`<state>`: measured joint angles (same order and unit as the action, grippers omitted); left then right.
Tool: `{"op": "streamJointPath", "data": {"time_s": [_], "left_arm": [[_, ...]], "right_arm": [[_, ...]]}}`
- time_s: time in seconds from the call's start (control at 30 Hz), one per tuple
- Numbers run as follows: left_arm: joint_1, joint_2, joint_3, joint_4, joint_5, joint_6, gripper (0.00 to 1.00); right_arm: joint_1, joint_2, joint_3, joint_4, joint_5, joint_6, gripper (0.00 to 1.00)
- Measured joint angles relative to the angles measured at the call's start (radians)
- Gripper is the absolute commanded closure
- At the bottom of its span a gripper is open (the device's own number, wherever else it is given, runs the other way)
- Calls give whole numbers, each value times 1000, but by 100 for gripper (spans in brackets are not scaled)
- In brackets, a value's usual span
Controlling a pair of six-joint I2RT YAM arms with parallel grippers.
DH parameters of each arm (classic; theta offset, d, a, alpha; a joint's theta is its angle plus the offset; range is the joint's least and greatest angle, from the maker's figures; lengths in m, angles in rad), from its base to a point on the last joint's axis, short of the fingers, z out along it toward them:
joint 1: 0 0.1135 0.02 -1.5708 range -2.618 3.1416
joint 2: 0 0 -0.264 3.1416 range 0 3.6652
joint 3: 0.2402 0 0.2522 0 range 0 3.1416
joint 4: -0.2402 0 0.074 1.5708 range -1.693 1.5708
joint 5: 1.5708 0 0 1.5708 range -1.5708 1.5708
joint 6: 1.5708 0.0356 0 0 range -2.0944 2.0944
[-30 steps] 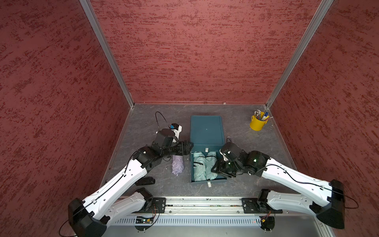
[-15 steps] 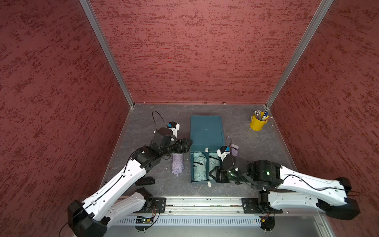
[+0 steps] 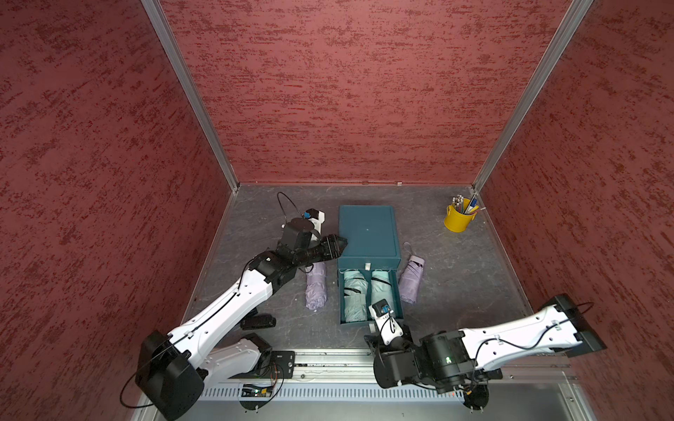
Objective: Place the umbrella in the drawer by color
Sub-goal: Close the drawer in the storage box.
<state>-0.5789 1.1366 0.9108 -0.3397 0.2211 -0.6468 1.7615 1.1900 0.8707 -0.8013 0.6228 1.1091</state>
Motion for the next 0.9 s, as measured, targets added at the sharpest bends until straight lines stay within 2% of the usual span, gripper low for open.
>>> {"op": "streamJointPath", "data": {"time_s": [0.17, 0.4, 0.53, 0.67, 0.8, 0.9], "left_arm": [[-12, 10, 0, 1, -22, -12, 44], [-20, 21, 0, 4, -49, -14, 45], [-23, 21, 0, 4, -70, -11, 44], [-25, 21, 0, 4, -74, -7, 44], [-27, 21, 0, 4, -79, -3, 43], [-29, 21, 0, 4, -84, 0, 43]], "right_arm": [[38, 19, -38, 35, 29, 43, 47], [40, 18, -139, 135, 51, 88, 46], [35, -26, -206, 171, 77, 147, 47], [28, -113, -309, 283, 79, 143, 47], [14, -141, -343, 372, 61, 124, 44], [-14, -148, -344, 440, 39, 106, 50]]}}
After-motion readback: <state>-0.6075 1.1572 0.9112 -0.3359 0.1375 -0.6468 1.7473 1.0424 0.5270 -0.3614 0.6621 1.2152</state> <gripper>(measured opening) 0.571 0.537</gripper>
